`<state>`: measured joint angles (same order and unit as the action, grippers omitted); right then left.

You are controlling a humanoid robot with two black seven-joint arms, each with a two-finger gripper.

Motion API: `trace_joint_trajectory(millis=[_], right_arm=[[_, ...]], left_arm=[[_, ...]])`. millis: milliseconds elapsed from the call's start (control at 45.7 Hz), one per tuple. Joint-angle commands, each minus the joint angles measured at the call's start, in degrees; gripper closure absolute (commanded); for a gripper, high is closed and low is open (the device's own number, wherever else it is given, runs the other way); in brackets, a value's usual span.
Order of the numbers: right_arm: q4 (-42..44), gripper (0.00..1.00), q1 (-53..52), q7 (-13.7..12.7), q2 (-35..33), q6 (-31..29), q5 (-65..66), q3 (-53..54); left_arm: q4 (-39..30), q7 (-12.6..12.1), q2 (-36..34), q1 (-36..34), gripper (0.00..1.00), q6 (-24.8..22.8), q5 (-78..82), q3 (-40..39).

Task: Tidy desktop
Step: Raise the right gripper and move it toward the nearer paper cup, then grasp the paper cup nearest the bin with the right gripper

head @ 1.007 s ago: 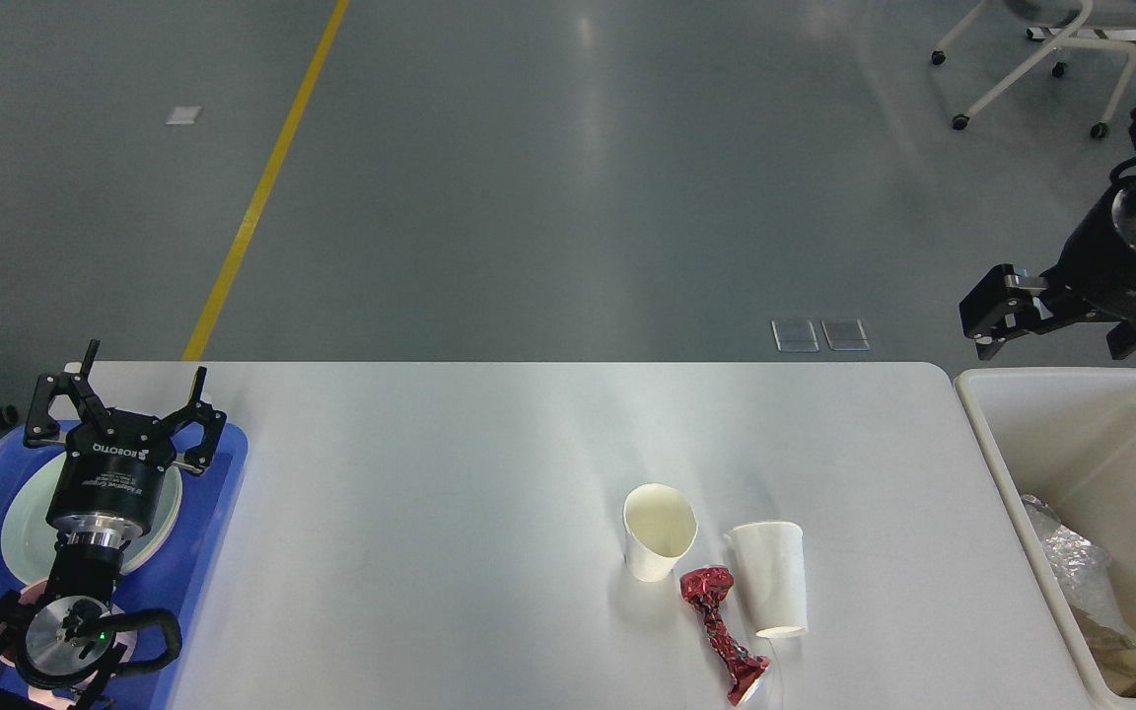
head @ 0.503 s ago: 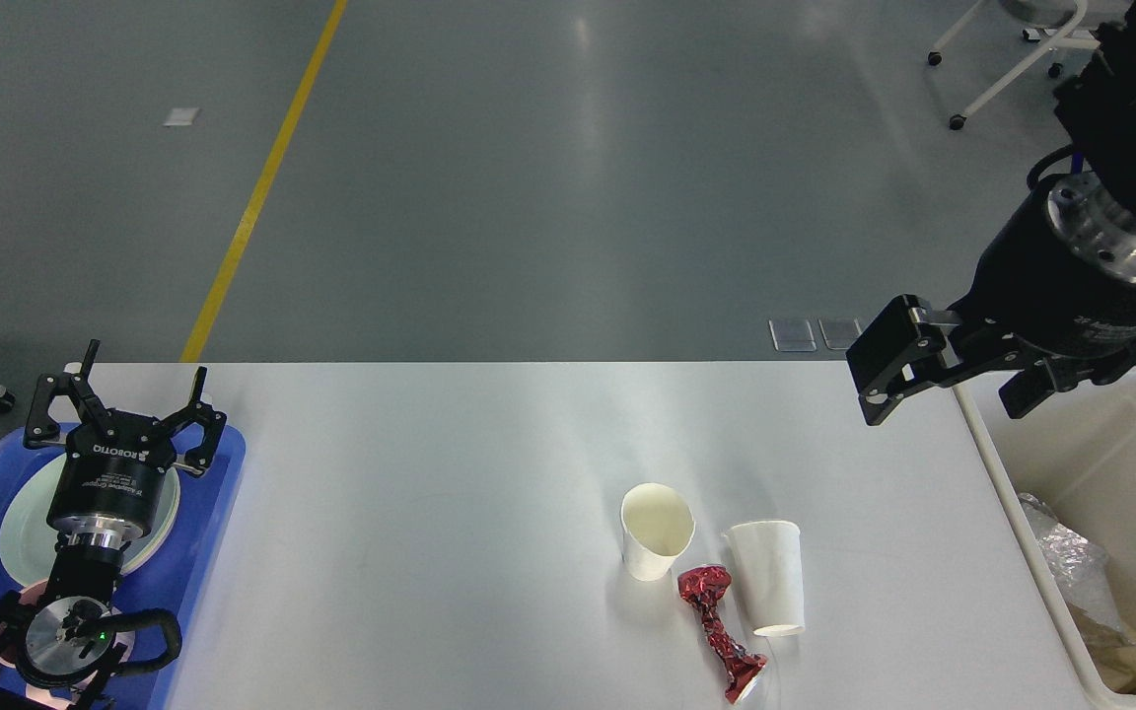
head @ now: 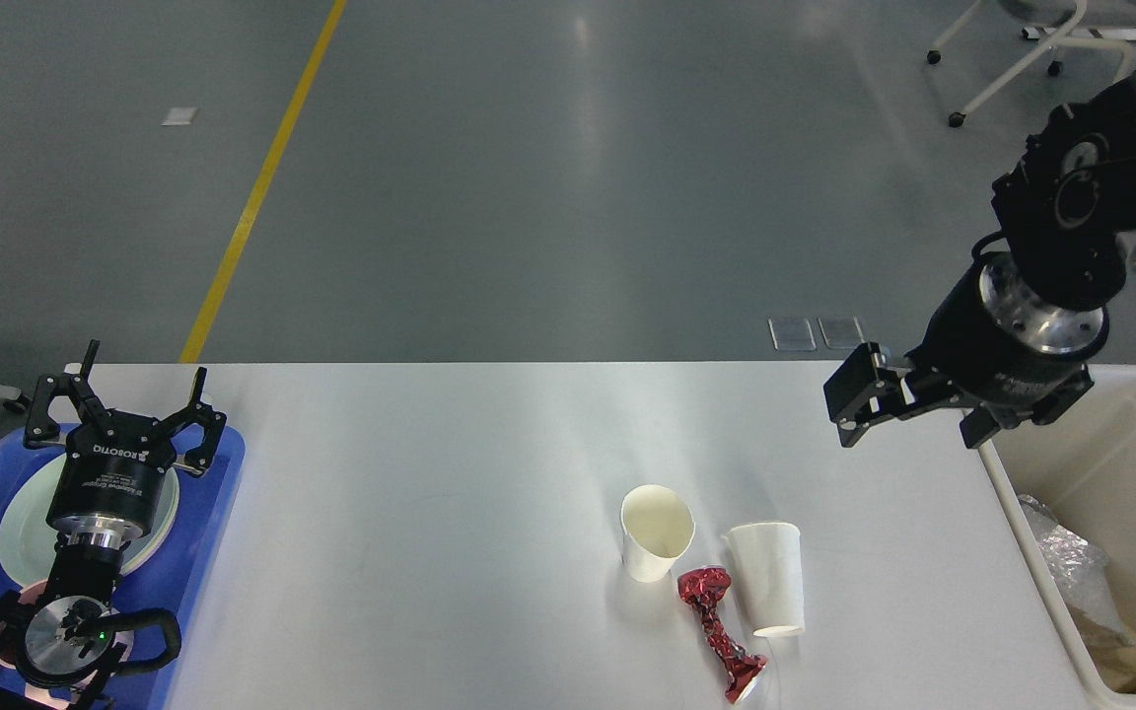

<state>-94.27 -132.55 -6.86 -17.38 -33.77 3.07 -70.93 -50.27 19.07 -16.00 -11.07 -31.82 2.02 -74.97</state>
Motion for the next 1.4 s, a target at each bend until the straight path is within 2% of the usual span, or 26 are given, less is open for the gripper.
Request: trace_joint_trajectory(millis=[0,350,525,876,1270,1379], right_arm=[[3.64,0.00,9.84,0.00,1.02,5.46,0.36,1.41],[11.99,0.00,33.48,0.09,8.15,19.26,6.15,8.35],[20.95,0.00,44.21,0.00,10.96,24.36,9.41,9.93],[31.68,0.00,53.71,0.26,12.54,26.21,8.45,12.39],[35.20,0.00,56.61,0.26,13.77,27.35,8.45,12.92],[35.38,0.09,57.32,0.26,13.95,28.32,8.53,12.92]], left_arm=[[0.00,0.00,0.00,0.00,0.04,0.00,0.00,0.00],[0.00,0.00,0.00,0.00,0.04,0.00,0.00,0.00],[0.00,0.00,0.00,0.00,0.04,0.00,0.00,0.00],[0.00,0.00,0.00,0.00,0.04,0.00,0.00,0.00],[0.00,0.00,0.00,0.00,0.04,0.00,-0.09,0.00],[0.00,0.00,0.00,0.00,0.04,0.00,0.00,0.00]])
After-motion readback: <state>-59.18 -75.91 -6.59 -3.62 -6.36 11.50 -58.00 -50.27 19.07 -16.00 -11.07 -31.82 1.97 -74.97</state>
